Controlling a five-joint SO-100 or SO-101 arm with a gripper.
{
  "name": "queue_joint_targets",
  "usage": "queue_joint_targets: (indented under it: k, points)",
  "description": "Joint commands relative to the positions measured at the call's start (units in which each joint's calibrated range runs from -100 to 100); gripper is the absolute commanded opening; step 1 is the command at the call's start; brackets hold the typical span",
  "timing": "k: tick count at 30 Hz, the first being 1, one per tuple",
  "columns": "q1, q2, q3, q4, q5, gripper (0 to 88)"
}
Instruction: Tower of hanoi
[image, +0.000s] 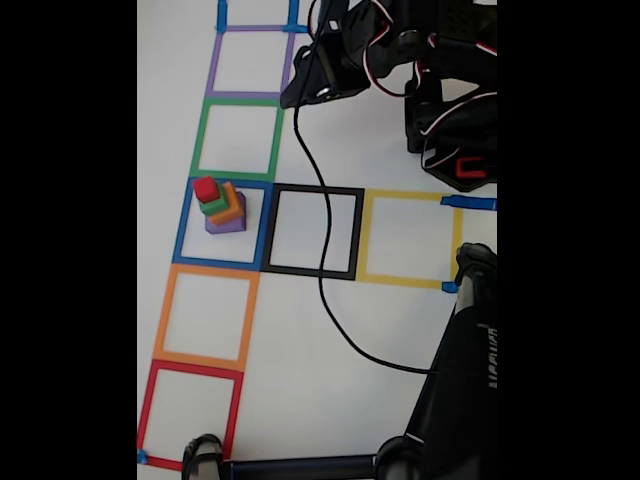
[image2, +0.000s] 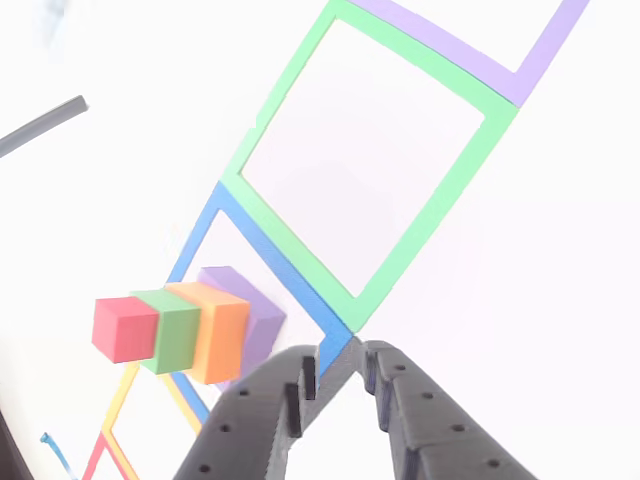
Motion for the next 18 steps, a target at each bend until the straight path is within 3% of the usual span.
queue_joint_targets:
  k: [1,7,13,18]
  points:
    - [2.9,-3.0,3.4,-1.0,0.0,0.9]
    - [6.3,-5.9,9.6,-0.2,-3.9,0.8]
    - [6.6,-9.8,15.8,0.6,-10.8,0.8]
    - [9.1,-11.7,19.4,1.8,-11.8,0.8]
